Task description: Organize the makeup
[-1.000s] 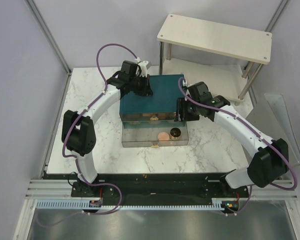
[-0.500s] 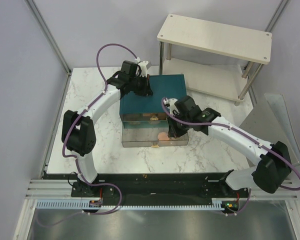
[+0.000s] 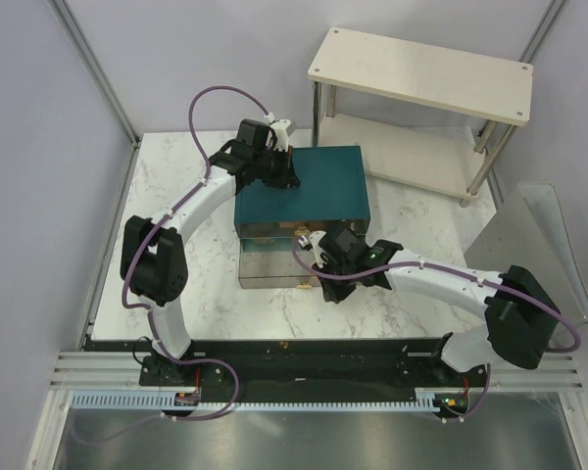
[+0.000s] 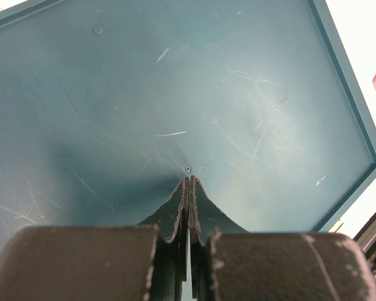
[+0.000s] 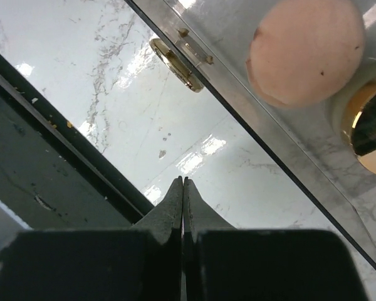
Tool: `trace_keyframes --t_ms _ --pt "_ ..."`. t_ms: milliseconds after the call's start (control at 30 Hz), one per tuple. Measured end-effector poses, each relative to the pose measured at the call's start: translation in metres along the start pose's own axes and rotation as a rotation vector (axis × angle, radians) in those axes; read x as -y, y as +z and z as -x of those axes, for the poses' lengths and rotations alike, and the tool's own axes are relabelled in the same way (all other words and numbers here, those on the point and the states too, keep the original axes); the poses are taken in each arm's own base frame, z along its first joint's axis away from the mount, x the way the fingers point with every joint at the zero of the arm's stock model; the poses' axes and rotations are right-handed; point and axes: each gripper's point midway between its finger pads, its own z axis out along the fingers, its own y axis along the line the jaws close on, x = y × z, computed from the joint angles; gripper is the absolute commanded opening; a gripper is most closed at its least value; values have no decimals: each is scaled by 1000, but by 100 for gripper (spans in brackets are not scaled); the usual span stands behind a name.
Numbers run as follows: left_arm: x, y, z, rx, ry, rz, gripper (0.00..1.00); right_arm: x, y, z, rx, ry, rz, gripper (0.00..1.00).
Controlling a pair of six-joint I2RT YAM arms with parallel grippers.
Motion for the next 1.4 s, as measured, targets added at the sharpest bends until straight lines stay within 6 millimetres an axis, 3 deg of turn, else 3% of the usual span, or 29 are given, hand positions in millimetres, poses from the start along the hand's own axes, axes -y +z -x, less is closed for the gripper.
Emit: trace_keyframes --t_ms 200,367,500,767,967,1400 --pt "0 0 0 0 0 0 2 13 33 -11 -41 -58 -140 0" --pt "0 0 0 0 0 0 2 38 41 1 6 -110 -349 0" --pt "0 0 0 0 0 0 2 52 41 19 53 -145 -491 0" --pt "0 0 0 0 0 0 2 79 23 61 233 -191 -766 0" --pt "0 0 0 0 0 0 2 98 35 73 234 -250 -928 0" --pt "0 0 0 0 1 0 2 105 23 108 326 -300 -1082 0"
